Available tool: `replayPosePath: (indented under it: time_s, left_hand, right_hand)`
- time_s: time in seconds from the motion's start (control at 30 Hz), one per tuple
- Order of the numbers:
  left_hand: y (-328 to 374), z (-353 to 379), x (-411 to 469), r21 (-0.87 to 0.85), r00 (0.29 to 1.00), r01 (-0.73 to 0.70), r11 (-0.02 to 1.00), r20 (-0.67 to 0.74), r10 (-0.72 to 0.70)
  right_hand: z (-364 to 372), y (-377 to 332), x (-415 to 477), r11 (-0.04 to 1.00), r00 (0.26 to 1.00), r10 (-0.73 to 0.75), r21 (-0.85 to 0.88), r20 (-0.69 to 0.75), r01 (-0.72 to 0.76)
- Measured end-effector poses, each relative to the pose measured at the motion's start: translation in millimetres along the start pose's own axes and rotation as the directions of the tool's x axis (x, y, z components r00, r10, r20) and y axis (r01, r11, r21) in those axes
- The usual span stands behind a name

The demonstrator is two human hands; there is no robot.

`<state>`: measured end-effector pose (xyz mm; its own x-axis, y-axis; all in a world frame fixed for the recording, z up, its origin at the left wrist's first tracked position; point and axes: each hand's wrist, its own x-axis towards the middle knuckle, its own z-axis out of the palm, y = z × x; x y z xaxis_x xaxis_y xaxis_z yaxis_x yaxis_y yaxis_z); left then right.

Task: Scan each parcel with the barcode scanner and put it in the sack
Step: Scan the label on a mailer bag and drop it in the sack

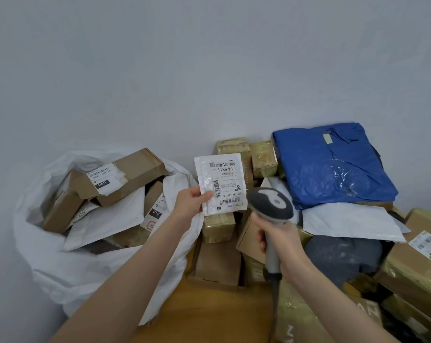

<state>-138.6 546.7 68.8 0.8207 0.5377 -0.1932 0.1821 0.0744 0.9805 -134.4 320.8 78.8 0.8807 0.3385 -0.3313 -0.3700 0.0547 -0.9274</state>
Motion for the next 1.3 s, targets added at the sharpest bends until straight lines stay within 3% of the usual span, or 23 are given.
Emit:
replayPosePath:
  time_s: [0.13, 1.3]
  left_hand:
    - [-1, -2, 4, -0.019, 0.999, -0.005, 1.0, -0.032, 0.004]
    - [-2, -8, 13, 0.004, 0.993, 0.039, 0.999, -0.109, -0.038]
  right_hand:
    - [5, 17, -24, 0.994, 0.997, 0.011, -0.112, 0.079, -0.002]
    - [5, 7, -39, 0.97, 0.986, 0.016, -0.24, 0.167, 0.024]
